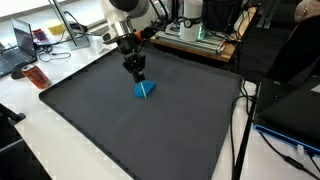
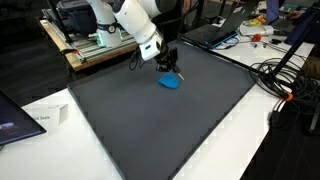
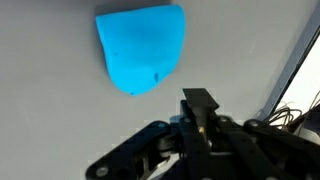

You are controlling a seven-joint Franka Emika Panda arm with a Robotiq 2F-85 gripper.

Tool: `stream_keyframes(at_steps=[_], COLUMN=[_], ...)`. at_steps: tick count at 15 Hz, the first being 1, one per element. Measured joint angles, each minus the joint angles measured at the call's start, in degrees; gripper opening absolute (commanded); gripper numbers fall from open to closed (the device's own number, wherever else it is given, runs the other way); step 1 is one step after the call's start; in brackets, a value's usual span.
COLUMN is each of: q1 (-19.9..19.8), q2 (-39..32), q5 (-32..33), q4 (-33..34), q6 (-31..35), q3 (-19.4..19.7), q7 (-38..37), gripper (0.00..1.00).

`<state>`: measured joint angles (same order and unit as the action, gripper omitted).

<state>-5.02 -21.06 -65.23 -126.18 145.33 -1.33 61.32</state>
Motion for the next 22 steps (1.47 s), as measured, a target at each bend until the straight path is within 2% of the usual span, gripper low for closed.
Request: stream_keyframes(at_steps=[4, 8, 9, 11, 17, 18, 22], q1=[3.58, 8.76, 10.29, 11.46, 10.59, 10.59, 10.75], q2=[1.87, 2.36, 2.35, 2.21, 2.11, 2.11, 2.06], q5=[-0.01, 0.51, 1.15, 1.19, 1.19, 1.19, 1.24], q4=[-2.76, -4.95, -5.5, -5.69, -5.62, -5.62, -5.64], q6=[9.18, 19.73, 22.32, 23.15, 23.04, 23.04, 23.3], q3=[-1.43, -2.15, -2.15, -2.26, -2.11, -2.11, -2.1], q7=[-1.73, -6.03, -7.81, -8.48, -8.33, -8.33, -8.35], gripper=[0.03, 0.03, 0.12, 0.12, 0.12, 0.03, 0.03])
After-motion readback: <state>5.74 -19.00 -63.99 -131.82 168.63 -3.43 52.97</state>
